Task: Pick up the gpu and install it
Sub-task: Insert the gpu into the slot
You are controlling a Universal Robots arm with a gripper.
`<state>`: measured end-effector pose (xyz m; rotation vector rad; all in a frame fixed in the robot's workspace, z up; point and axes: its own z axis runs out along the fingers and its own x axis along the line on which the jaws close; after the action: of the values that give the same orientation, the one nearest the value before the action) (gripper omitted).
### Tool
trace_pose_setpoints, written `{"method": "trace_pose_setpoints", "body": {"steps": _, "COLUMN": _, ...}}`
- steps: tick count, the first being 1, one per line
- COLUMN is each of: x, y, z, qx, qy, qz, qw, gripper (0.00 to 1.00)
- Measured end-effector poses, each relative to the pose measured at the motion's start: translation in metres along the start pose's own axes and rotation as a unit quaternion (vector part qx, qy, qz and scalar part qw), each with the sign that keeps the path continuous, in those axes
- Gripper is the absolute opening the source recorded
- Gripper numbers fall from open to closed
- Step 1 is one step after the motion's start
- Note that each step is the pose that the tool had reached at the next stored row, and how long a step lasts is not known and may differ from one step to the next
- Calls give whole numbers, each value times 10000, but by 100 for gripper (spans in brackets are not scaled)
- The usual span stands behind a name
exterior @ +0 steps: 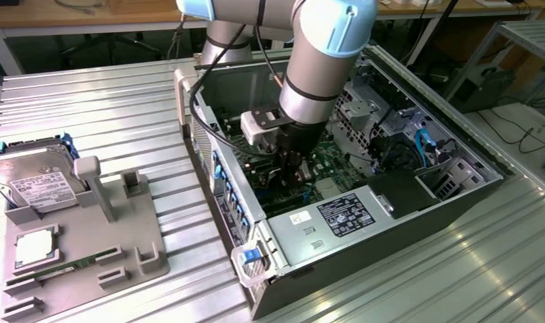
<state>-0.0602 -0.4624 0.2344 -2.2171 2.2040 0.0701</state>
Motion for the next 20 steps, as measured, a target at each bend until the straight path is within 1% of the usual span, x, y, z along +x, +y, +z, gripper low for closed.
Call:
{"method": "trace_pose_setpoints", "body": {"steps": 1, "x": -2, "y": 0, "z": -33, "qx": 11, "qy": -4, "qz": -1, "qw": 10000, "gripper": 35}}
{"method": "trace_pose_setpoints", "body": {"steps": 2, "x": -3, "y": 1, "z": -71, "qx": 14, "qy": 1, "qz": -1, "qw": 10000, "gripper": 35}}
{"method": "trace_pose_setpoints", "body": {"steps": 3, "x": -5, "y": 2, "z": -112, "qx": 21, "qy": -1, "qz": -1, "qw": 10000, "gripper": 35}}
{"method": "trace_pose_setpoints", "body": {"steps": 10, "x": -23, "y": 7, "z": -350, "qx": 85, "qy": -1, "qz": -4, "qw": 10000, "gripper": 35}}
{"method": "trace_pose_setpoints", "body": {"steps": 13, "x": -34, "y": 11, "z": -495, "qx": 112, "qy": 0, "qz": -5, "qw": 9999, "gripper": 35}}
{"method": "trace_pose_setpoints", "body": {"steps": 15, "x": -40, "y": 12, "z": -571, "qx": 125, "qy": 2, "qz": -5, "qw": 9999, "gripper": 35}}
{"method": "trace_pose_setpoints", "body": {"steps": 18, "x": -41, "y": 11, "z": -582, "qx": 128, "qy": 1, "qz": -6, "qw": 9999, "gripper": 35}}
{"method": "trace_pose_setpoints", "body": {"steps": 19, "x": -41, "y": 12, "z": -583, "qx": 128, "qy": 2, "qz": -6, "qw": 9999, "gripper": 34}}
{"method": "trace_pose_setpoints", "body": {"steps": 20, "x": -41, "y": 12, "z": -582, "qx": 128, "qy": 2, "qz": -6, "qw": 9999, "gripper": 27}}
